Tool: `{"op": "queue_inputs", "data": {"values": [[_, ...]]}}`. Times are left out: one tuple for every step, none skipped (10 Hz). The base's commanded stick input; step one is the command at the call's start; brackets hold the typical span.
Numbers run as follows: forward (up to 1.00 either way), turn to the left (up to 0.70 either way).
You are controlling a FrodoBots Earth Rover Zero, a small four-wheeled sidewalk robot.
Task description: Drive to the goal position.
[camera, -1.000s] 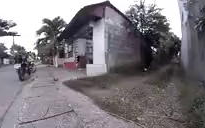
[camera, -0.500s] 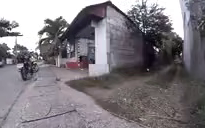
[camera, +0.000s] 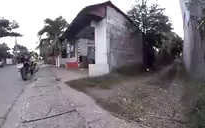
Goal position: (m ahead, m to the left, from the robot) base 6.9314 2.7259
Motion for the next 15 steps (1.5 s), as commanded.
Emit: {"op": "queue_inputs", "data": {"values": [[0.70,0.27],[0.70,0.27],[0.70,0.27],[0.70,0.27],[0.70,0.27],[0.70,0.27],[0.70,0.27],[0.00,0.15],[0.00,0.00],[0.00,0.10],[0.00,0.45],[0.00,0.45],[0.00,0.45],[0.00,0.45],[0.00,0.45]]}}
